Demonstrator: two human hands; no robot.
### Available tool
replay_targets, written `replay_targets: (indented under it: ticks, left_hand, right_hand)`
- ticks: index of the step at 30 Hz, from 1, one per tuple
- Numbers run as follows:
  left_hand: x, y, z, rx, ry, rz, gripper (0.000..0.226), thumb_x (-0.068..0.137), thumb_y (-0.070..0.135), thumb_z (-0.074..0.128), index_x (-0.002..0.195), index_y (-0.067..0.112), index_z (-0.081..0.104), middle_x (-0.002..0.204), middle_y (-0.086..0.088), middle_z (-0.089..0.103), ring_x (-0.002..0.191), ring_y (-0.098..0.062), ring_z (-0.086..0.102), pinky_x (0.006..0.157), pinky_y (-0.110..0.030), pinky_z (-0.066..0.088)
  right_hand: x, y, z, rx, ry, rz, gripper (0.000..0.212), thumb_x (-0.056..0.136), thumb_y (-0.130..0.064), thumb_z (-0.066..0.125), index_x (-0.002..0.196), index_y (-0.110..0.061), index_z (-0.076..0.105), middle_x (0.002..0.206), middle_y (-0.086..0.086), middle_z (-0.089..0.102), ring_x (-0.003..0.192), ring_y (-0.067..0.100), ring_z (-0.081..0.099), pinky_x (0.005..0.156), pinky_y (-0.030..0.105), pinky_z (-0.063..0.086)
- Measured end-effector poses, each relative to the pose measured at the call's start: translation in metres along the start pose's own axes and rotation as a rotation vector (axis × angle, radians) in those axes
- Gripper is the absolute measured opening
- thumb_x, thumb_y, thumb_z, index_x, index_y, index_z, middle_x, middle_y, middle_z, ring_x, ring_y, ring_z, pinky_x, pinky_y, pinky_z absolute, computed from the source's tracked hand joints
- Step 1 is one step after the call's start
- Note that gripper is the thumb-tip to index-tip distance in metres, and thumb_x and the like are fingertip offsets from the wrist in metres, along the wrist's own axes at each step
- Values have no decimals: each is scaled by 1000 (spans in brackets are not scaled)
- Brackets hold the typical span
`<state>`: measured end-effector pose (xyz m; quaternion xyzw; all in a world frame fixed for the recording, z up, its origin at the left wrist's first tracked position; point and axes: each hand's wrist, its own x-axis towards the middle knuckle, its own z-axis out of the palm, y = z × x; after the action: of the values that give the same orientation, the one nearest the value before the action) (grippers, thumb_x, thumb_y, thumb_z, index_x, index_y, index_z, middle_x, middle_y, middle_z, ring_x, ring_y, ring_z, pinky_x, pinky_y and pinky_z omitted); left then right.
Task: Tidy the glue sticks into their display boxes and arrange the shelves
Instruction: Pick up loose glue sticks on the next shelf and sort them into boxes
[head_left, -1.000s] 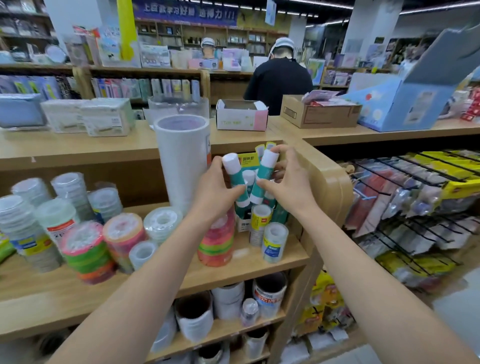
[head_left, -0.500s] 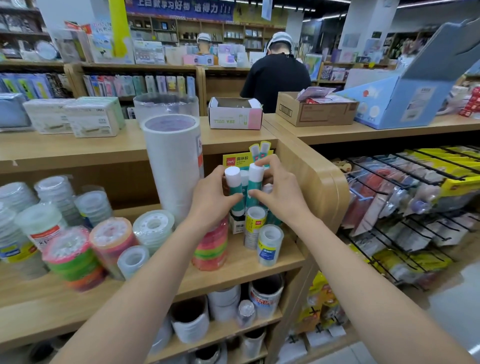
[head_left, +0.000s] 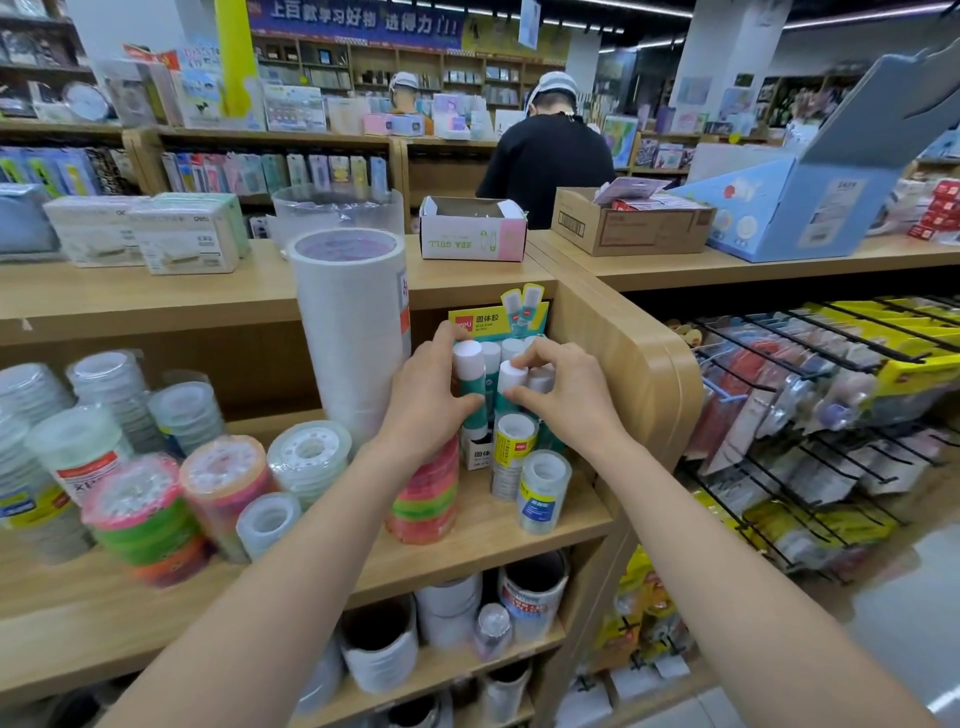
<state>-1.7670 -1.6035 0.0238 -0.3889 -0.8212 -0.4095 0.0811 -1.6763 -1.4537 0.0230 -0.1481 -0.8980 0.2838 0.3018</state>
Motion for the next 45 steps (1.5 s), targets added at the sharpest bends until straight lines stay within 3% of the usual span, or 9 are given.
replay_targets:
  ticks: [6, 10, 15, 19, 23, 26, 34, 40, 45]
  left_hand:
    - [0, -1, 1, 22, -16, 31, 61, 74, 11, 79, 118, 27, 40, 92, 0, 60, 82, -18, 60, 76, -44, 54]
    - [1, -3, 0, -13, -8, 41, 52, 77, 16, 79, 113, 29, 43, 95, 0, 59, 84, -18, 61, 77, -44, 55]
    - [2, -2, 1, -37, 10, 36, 43, 81, 20, 77, 111, 28, 48, 99, 0, 55, 84, -17, 62, 79, -40, 56]
    - [3, -2, 0, -69, -5, 33, 40, 80, 18, 78, 110, 27, 51, 96, -1, 60, 82, -13, 63, 73, -29, 54]
    - [-1, -1, 2, -96, 25, 35, 40, 81, 14, 76, 114, 24, 55, 97, -1, 60, 81, -12, 63, 74, -31, 55]
    - [-1, 1, 2, -68, 18, 33, 41, 82, 13, 75, 116, 23, 56, 98, 0, 60, 82, -12, 63, 75, -28, 53]
    - [-2, 4, 2, -31, 87, 32, 41, 77, 17, 80, 107, 24, 53, 92, 1, 62, 77, -10, 62, 72, -33, 55]
    - [0, 1, 10, 91, -57, -40, 36, 75, 15, 80, 105, 21, 61, 102, -3, 48, 84, -22, 61, 81, -36, 53]
    - [-1, 1, 7, 104, -9, -32, 25, 88, 35, 70, 111, 24, 70, 103, -2, 50, 86, -18, 61, 83, -33, 51]
  right_hand:
    - [0, -1, 0, 8, -43, -16, 23, 78, -17, 80, 94, -23, 65, 98, -9, 59, 99, 12, 56, 81, 24, 39]
    - [1, -1, -2, -10, -40, -2, 21, 78, -20, 80, 93, -23, 66, 102, -1, 61, 94, 8, 54, 74, 11, 36]
    - [2, -1, -1, -31, -60, -41, 16, 80, -23, 78, 92, -21, 67, 98, -6, 59, 99, 14, 55, 86, 30, 44]
    - [4, 1, -3, -28, -71, -32, 16, 79, -22, 79, 87, -26, 66, 105, -1, 61, 103, 15, 53, 90, 29, 42]
    - [4, 2, -4, -19, -94, -49, 16, 81, -17, 78, 95, -18, 71, 112, 0, 60, 111, 16, 50, 94, 26, 36]
    - [4, 2, -5, -36, -105, -48, 16, 83, -19, 76, 98, -18, 71, 114, 1, 61, 113, 18, 51, 98, 31, 40]
    - [3, 3, -9, -77, -138, -63, 15, 88, -20, 71, 103, -19, 70, 119, 1, 58, 116, 17, 48, 92, 22, 30]
    - [2, 4, -4, -52, -126, -71, 10, 89, -20, 69, 99, -20, 68, 115, 2, 59, 112, 18, 49, 90, 25, 34]
    - [2, 7, -3, -17, -123, -78, 7, 88, -21, 69, 92, -25, 66, 112, 0, 60, 109, 17, 50, 91, 29, 39]
